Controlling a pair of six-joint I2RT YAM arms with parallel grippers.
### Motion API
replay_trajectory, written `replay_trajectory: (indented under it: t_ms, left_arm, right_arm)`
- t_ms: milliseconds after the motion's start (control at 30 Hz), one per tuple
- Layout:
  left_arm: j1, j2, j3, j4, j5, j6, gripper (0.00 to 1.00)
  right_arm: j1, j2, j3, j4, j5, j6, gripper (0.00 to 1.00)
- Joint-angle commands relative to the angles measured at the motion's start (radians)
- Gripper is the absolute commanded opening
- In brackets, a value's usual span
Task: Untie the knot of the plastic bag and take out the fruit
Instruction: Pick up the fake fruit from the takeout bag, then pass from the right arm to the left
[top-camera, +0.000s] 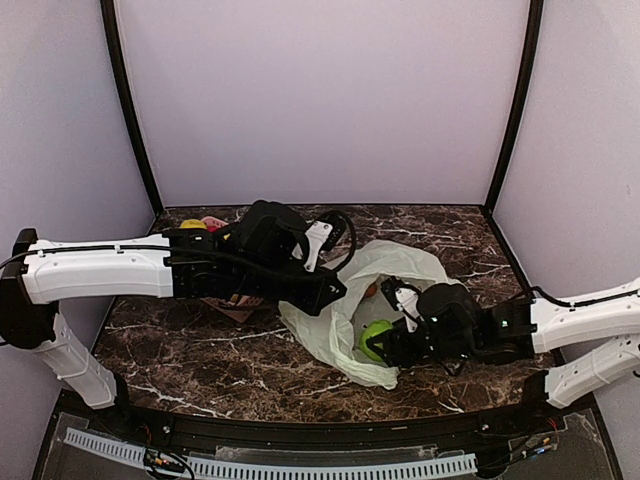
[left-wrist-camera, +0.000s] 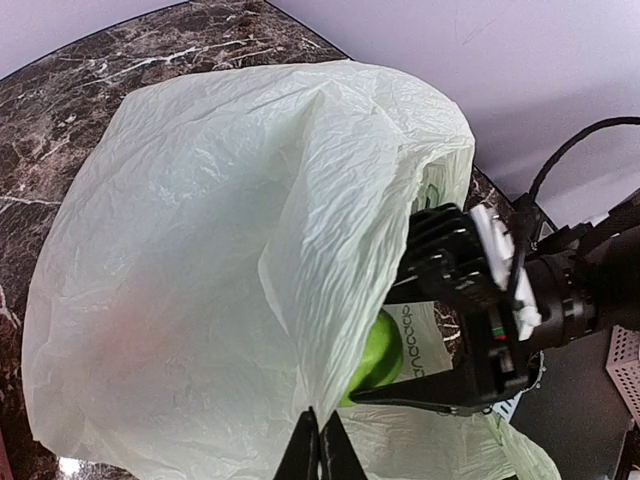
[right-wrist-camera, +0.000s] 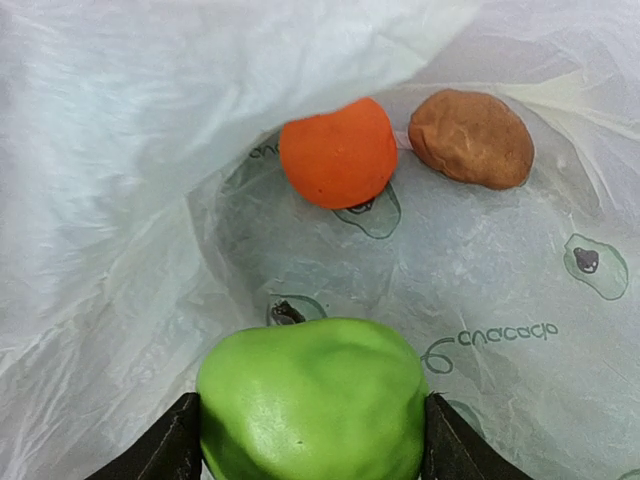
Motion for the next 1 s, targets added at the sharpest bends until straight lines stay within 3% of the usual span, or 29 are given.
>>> replay_trajectory:
  t_ms: [0, 267, 500, 567, 667, 733, 867, 967]
  left_arm:
    - [0.003, -0.008, -0.007, -0.015, -0.014, -0.015, 0.01]
    - [0.009, 0.004, -0.008, -0.015, -0.019, -0.016, 0.01]
    - [0.009, -0.009, -0.014, -0.022, -0.019, 0.046, 0.02]
    - [0.009, -0.033, -0.022, -0.014, -0.034, 0.066, 0.11]
    - [0.009, -0.095, -0.069, 0.046, -0.071, 0.096, 0.43]
    - [0.009, -0.149, -0.095, 0.075, -0.104, 0.121, 0.57]
    - [0.012, -0.240, -0.125, 0.097, -0.135, 0.152, 0.74]
    - [0.017, -0.298, -0.156, 0.133, -0.067, 0.141, 0.86]
  right_arm:
    - [0.059, -0.110, 0.023, -0.081, 0.065, 0.078, 0.56]
    - [0.096, -0.276, 0.094, -0.128, 0.099, 0.071, 0.54]
    - [0.089, -0.320, 0.200, -0.113, 0.135, 0.055, 0.55]
    - [0.078, -0.314, 0.233, -0.105, 0.127, 0.049, 0.55]
    - [0.039, -0.292, 0.281, -0.104, 0.069, 0.041, 0.55]
    - [0.006, -0.277, 0.307, -0.097, 0.016, 0.040, 0.56]
    - [-0.068, -0.250, 0.338, -0.064, -0.115, 0.034, 0.56]
    - [-0.125, -0.238, 0.342, -0.018, -0.234, 0.050, 0.56]
